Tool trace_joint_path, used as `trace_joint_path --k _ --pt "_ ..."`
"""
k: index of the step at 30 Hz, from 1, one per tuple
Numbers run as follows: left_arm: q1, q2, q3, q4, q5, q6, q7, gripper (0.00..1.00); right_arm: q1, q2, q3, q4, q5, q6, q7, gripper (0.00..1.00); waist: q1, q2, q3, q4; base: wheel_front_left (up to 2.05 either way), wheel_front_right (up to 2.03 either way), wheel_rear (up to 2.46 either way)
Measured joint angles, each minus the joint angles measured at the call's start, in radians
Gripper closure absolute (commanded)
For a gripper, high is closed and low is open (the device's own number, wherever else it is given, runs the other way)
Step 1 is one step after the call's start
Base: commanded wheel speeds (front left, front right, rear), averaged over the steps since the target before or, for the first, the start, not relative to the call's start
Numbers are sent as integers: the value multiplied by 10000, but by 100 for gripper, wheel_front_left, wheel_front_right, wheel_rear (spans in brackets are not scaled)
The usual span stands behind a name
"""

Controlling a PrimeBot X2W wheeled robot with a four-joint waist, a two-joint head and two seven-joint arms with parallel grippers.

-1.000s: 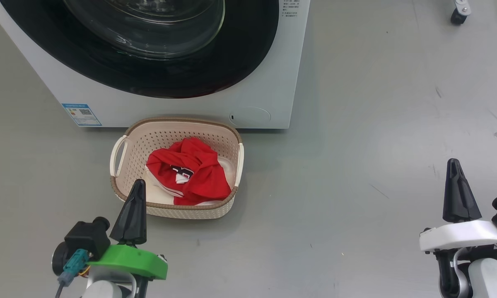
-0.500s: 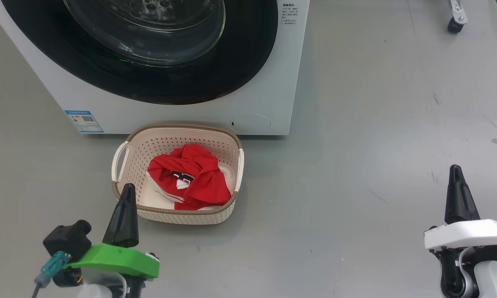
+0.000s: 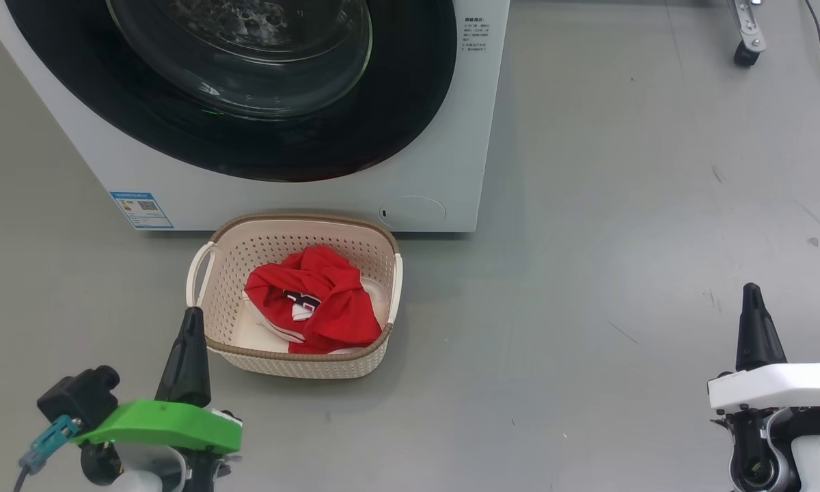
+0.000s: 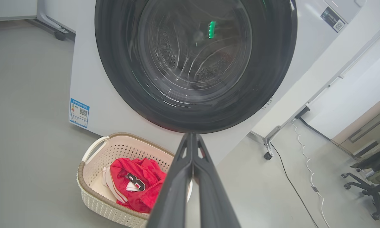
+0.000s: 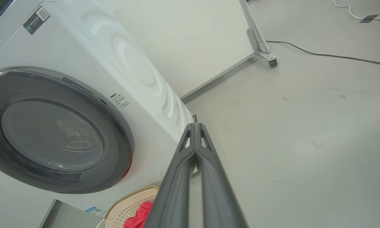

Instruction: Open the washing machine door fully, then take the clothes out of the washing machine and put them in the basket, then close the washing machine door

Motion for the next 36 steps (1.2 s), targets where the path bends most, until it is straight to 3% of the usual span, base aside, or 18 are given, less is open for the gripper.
trace_joint_path --k 36 --pt "7 324 635 265 -4529 -77 1074 100 -82 148 -368 508 4266 77 1244 100 0 0 -528 -13 0 0 0"
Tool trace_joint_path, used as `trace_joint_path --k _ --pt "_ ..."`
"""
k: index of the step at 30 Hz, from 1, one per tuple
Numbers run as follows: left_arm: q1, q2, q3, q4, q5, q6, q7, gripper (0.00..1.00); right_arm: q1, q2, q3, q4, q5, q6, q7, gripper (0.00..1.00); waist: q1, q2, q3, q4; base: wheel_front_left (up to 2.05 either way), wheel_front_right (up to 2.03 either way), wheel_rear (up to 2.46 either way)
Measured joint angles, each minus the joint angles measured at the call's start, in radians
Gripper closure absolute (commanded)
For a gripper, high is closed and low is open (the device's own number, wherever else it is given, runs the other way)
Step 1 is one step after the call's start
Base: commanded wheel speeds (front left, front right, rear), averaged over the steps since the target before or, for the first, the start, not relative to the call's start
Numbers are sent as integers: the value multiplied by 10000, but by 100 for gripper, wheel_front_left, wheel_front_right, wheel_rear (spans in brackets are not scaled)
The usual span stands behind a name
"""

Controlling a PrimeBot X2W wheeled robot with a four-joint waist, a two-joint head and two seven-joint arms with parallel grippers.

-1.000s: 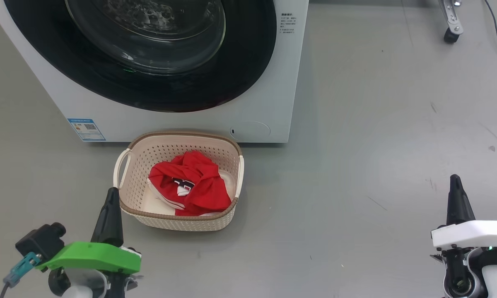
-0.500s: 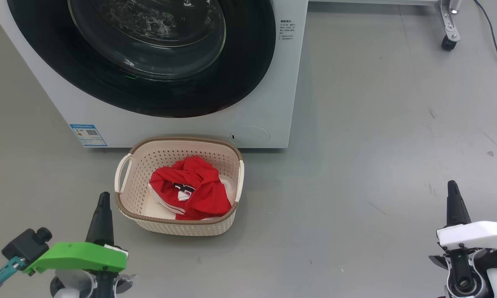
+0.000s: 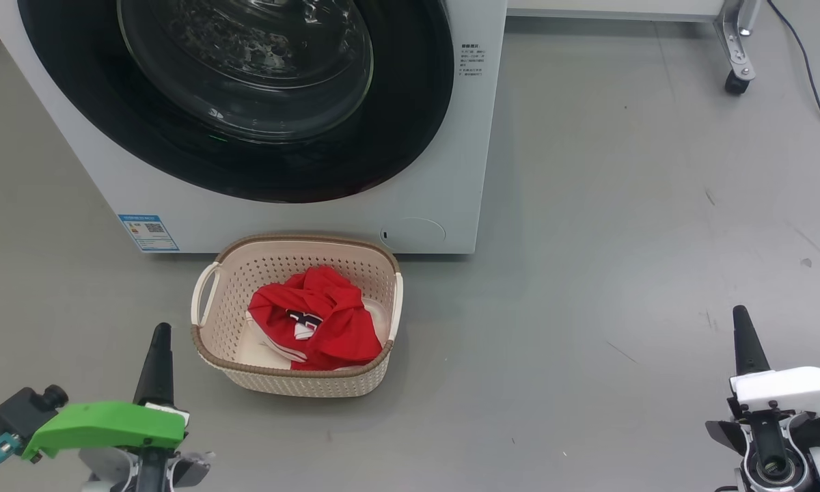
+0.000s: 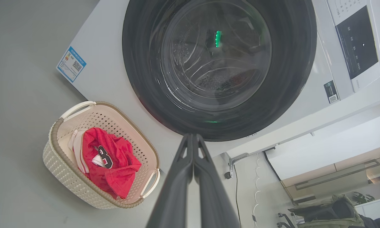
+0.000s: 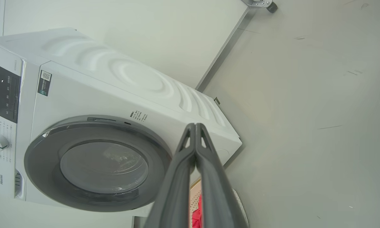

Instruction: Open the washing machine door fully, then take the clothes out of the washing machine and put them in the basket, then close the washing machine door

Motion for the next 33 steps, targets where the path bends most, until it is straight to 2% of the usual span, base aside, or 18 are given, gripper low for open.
trace_joint_path --k 33 --pt "1 238 585 305 -4163 -102 966 100 -127 151 -320 389 3887 88 1114 100 0 0 -486 -10 0 0 0"
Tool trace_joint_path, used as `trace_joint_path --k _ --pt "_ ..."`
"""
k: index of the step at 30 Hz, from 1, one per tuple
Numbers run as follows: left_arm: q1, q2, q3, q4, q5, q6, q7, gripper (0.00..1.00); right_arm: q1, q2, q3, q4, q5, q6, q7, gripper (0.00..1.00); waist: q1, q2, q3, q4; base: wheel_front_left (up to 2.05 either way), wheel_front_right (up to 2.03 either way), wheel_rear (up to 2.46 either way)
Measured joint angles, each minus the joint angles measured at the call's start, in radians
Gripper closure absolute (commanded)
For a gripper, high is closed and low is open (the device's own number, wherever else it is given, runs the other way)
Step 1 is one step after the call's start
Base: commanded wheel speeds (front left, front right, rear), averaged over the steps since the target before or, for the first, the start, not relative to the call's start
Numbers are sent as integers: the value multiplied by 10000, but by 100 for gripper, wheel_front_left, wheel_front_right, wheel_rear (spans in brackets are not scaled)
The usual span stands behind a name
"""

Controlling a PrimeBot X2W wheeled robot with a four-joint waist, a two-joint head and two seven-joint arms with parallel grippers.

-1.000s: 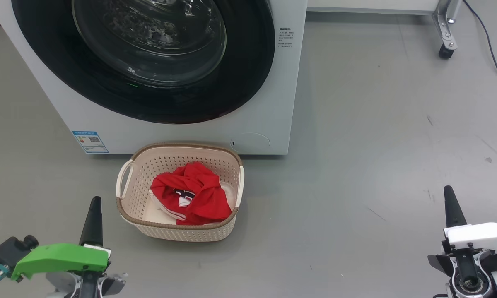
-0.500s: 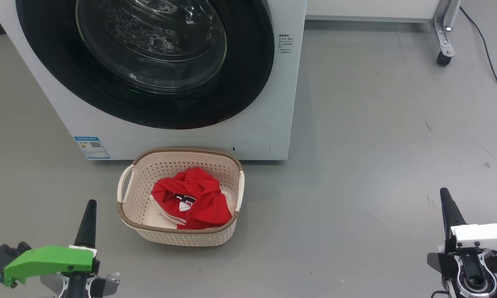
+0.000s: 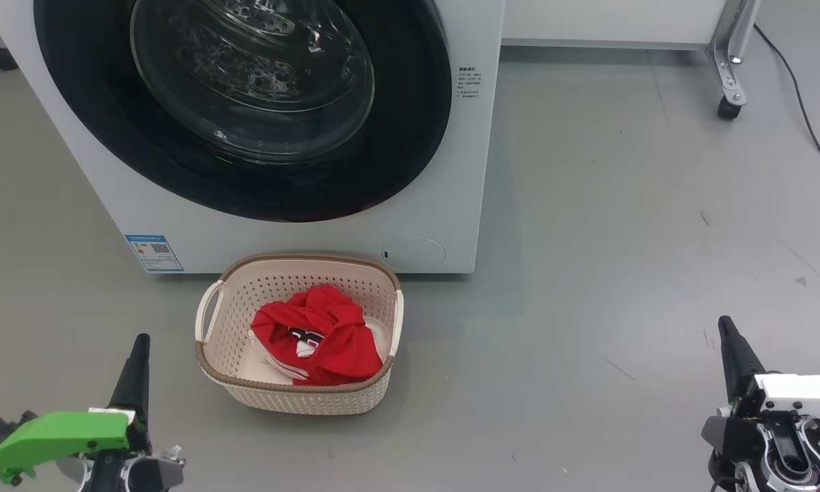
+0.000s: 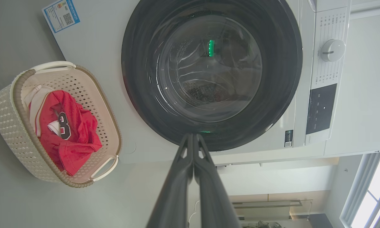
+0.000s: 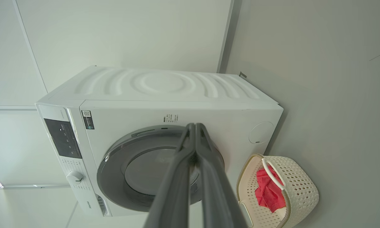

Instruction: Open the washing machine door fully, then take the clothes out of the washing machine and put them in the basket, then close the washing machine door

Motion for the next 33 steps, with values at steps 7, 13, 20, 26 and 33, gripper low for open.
trace_joint_path --k 7,13,20,26,33 --pt "0 21 69 46 -232 -75 75 100 -23 15 -27 29 293 2 33 100 0 0 -29 0 0 0 0" --pt "0 21 77 65 -232 -75 75 100 -27 17 -29 29 293 2 73 100 0 0 -29 0 0 0 0" --pt "0 21 92 100 -232 -75 75 100 -28 17 -33 29 293 2 73 100 0 0 -29 0 0 0 0" --pt "0 21 100 113 -232 -75 75 100 -29 19 -36 31 293 2 75 100 0 0 -29 1 0 0 0" --pt "0 21 105 142 -232 -75 88 100 -29 21 -38 31 293 2 75 100 0 0 -30 1 0 0 0"
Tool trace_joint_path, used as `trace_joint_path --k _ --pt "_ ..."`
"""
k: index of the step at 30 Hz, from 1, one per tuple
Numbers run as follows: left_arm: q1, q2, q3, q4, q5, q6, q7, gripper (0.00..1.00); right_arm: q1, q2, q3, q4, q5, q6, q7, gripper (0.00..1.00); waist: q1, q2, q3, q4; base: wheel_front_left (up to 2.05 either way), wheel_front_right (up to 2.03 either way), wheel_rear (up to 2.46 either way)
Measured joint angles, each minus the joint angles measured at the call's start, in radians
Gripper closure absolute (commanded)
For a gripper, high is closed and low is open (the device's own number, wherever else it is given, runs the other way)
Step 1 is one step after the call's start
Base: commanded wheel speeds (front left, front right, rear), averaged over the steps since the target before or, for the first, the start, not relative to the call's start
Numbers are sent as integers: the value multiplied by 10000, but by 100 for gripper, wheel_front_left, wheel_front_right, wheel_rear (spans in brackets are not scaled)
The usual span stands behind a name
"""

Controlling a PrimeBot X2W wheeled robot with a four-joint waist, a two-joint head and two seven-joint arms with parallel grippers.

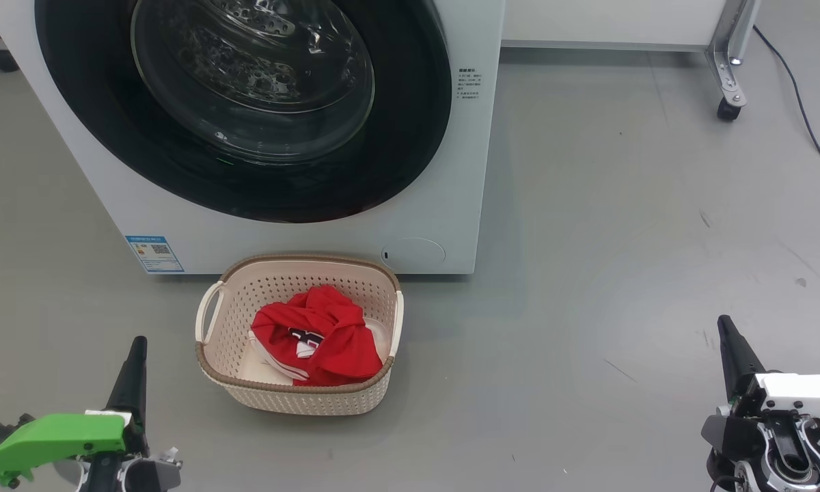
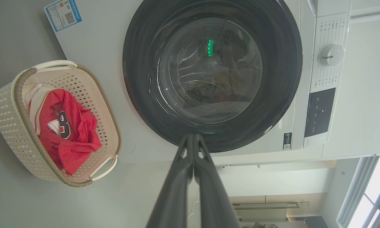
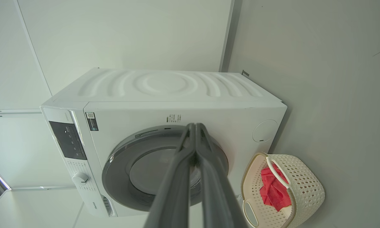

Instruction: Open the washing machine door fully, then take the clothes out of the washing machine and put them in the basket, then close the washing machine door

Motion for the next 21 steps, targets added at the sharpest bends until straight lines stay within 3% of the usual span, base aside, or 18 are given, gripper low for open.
trace_joint_path --k 21 --pt "0 0 27 40 0 -2 31 100 0 4 -4 0 0 0 27 100 0 0 0 1 0 0 0"
